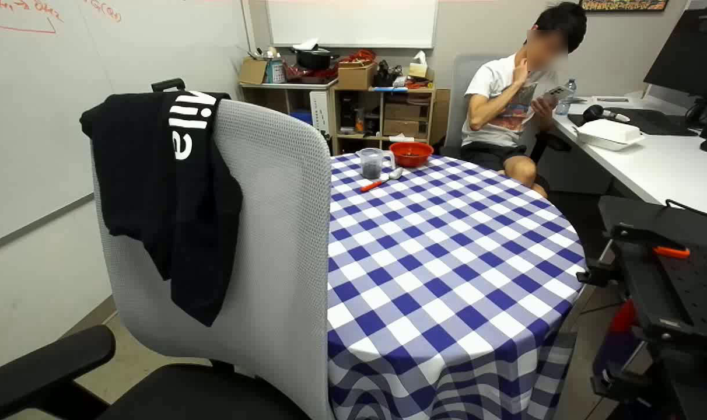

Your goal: Put the black shirt on the table

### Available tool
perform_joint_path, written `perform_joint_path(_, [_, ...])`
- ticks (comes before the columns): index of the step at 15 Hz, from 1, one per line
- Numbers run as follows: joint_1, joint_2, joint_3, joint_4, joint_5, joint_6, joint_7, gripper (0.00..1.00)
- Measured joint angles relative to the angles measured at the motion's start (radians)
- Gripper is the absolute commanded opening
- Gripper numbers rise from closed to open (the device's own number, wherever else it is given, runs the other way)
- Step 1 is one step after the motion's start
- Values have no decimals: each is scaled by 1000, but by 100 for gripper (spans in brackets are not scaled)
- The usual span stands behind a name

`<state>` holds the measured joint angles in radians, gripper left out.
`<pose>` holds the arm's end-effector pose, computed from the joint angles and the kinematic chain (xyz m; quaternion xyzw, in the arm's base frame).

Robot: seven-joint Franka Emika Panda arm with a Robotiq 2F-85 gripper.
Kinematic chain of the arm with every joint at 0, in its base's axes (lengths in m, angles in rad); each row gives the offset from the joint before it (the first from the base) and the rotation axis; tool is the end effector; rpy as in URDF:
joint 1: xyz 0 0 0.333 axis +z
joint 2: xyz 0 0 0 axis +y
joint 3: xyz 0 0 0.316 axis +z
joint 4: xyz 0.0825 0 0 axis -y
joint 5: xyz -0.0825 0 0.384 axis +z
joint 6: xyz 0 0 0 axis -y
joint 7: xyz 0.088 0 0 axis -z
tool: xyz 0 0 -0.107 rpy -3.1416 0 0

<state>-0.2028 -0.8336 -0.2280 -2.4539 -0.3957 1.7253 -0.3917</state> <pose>0.2652 -0.1799 0.5664 0.9920 0.0344 0.0023 0.1218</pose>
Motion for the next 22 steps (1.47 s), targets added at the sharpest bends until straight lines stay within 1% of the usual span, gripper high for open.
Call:
perform_joint_path(3, [7,1,-3,1,0,3,3,100])
perform_joint_path(6, [43,43,-5,21,16,44,24,100])
perform_joint_path(9, [97,166,0,80,53,119,67,100])
perform_joint_path(12, [133,321,28,157,89,186,113,100])
perform_joint_path(17, [158,567,91,335,148,211,143,100])
perform_joint_path(19, [166,643,102,408,207,211,138,100])
perform_joint_path(22, [170,717,105,505,338,209,105,100])
